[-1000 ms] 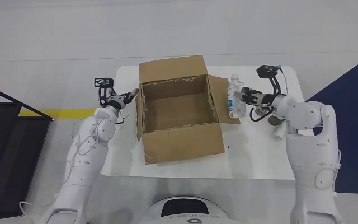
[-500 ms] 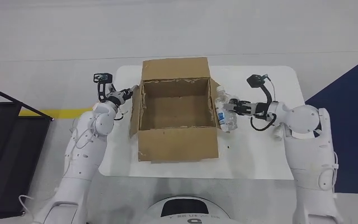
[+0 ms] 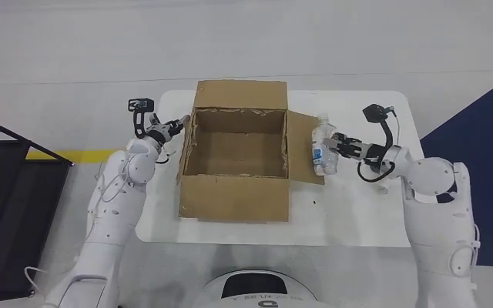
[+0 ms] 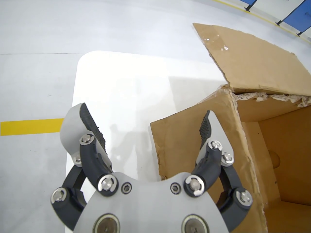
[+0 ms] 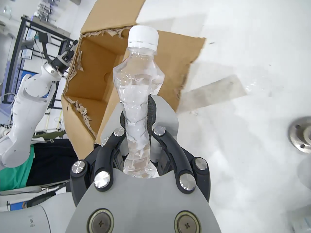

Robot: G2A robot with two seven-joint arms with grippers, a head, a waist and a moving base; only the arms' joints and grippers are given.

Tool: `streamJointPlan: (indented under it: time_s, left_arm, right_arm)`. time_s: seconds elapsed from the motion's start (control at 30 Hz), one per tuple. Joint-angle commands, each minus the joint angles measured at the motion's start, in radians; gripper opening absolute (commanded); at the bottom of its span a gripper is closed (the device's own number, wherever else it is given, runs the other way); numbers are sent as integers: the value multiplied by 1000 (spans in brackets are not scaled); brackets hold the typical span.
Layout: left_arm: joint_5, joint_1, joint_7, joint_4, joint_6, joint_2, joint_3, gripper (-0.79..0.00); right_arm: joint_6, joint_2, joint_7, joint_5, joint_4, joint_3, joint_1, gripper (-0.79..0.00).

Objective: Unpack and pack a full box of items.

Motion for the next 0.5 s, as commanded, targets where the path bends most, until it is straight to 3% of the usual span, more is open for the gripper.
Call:
streamJointPlan:
  time_s: [0.0, 0.47]
  left_arm:
    - [-1, 3, 4, 5, -1, 0, 0, 0]
    - [6, -3, 14, 28, 1, -3, 33, 0]
  right_arm:
    - [16, 4, -13, -9, 7, 27, -21, -785]
    - [243, 23, 2, -279, 148, -57, 36, -785]
